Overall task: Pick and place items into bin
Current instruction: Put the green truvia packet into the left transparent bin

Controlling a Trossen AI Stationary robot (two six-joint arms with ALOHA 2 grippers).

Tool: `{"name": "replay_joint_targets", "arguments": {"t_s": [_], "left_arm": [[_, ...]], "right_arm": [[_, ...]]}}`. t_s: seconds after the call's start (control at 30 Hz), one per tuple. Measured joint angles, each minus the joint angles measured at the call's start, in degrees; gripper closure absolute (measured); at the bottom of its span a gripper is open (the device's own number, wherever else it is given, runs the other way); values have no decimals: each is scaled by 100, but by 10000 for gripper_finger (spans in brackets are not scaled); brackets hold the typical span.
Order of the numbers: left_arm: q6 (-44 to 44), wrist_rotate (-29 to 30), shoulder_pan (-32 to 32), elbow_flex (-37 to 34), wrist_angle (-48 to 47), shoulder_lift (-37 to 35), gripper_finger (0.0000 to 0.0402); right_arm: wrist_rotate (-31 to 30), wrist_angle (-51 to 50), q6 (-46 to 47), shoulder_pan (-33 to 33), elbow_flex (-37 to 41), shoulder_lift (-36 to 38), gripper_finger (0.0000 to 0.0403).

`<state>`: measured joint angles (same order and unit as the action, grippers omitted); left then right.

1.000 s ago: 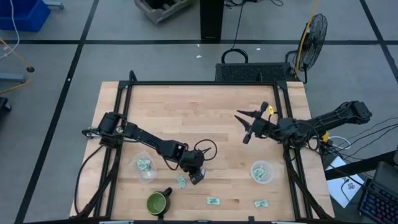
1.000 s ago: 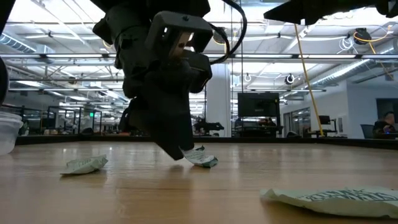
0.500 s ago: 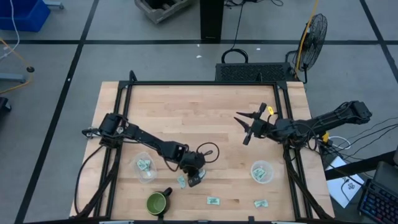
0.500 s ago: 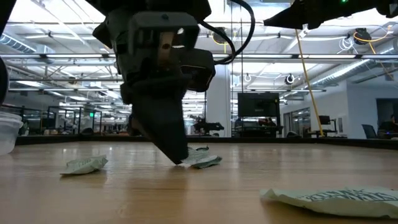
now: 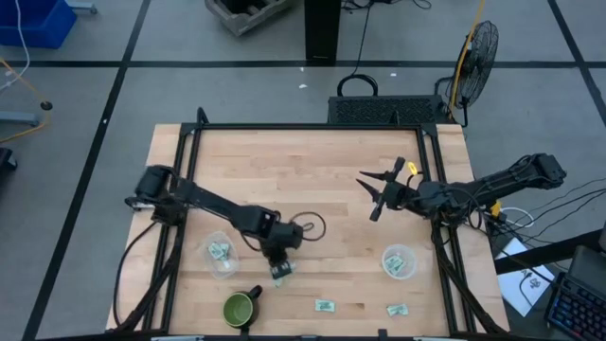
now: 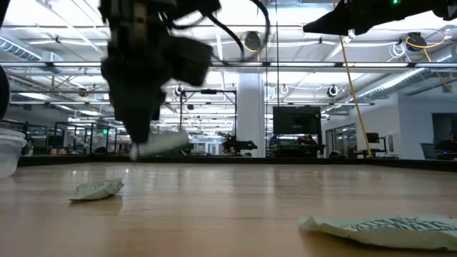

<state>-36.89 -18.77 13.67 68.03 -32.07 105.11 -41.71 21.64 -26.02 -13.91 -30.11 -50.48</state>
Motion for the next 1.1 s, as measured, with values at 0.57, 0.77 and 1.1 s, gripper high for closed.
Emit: {"name": "replay_joint_targets", "arguments": {"t_s": [0.57,0.77,1.1], "left_arm": [[-1952,1723,881,-259,-5262,-2416,397],[-2702,1443,1610,-1105,-4048,-2440,395],[-3336,1378,1948,-2105,-2780,-2441,393]], "right_arm": [[0,-284,100,0,0,0,314],[0,-647,527,0,0,-1,314],[0,-753,1279,-2,0,0,314]]}}
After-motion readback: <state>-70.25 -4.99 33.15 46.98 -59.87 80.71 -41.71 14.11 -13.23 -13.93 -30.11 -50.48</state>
